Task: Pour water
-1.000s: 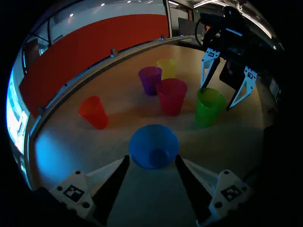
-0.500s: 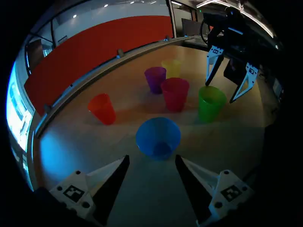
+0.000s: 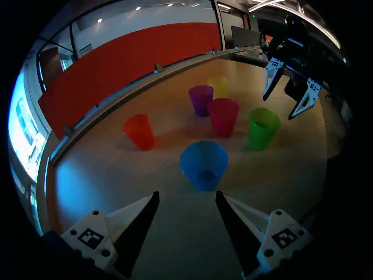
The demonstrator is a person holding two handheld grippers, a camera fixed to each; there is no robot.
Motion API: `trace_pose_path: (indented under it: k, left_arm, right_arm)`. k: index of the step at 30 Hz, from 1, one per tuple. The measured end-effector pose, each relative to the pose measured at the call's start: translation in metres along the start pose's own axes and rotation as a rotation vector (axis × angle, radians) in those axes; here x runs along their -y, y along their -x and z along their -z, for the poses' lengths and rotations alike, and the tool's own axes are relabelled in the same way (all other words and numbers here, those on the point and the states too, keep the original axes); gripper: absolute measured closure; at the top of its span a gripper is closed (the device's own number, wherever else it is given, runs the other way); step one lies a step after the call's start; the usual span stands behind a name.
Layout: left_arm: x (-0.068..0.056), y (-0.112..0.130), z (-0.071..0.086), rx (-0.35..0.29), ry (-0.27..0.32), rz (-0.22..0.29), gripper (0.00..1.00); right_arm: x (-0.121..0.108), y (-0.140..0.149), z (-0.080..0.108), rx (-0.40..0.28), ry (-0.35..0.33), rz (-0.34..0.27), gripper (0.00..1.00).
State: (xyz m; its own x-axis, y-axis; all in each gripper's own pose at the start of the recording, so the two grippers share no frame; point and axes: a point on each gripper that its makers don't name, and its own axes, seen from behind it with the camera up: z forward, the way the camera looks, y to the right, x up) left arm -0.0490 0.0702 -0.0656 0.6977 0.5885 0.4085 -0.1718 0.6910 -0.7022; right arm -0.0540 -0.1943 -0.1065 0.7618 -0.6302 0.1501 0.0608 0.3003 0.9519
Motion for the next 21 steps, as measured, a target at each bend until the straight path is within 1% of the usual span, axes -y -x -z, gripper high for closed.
trace_pose_path:
  k: [6, 12, 18, 21]
  left_arm:
    - [0.008, 0.002, 0.005, -0.008, -0.026, 0.024, 0.10]
    - [0.018, 0.002, 0.011, -0.026, -0.060, 0.073, 0.10]
    - [0.031, -0.004, 0.019, -0.055, -0.108, 0.117, 0.10]
    - [0.035, -0.006, 0.022, -0.069, -0.131, 0.140, 0.10]
  right_arm:
    - [-0.004, 0.004, 0.012, 0.002, 0.042, -0.022, 0.01]
    - [-0.009, 0.005, 0.023, -0.005, 0.090, -0.065, 0.01]
    - [-0.017, 0.009, 0.032, -0.015, 0.162, -0.112, 0.01]
    - [-0.022, 0.011, 0.036, -0.022, 0.199, -0.143, 0.01]
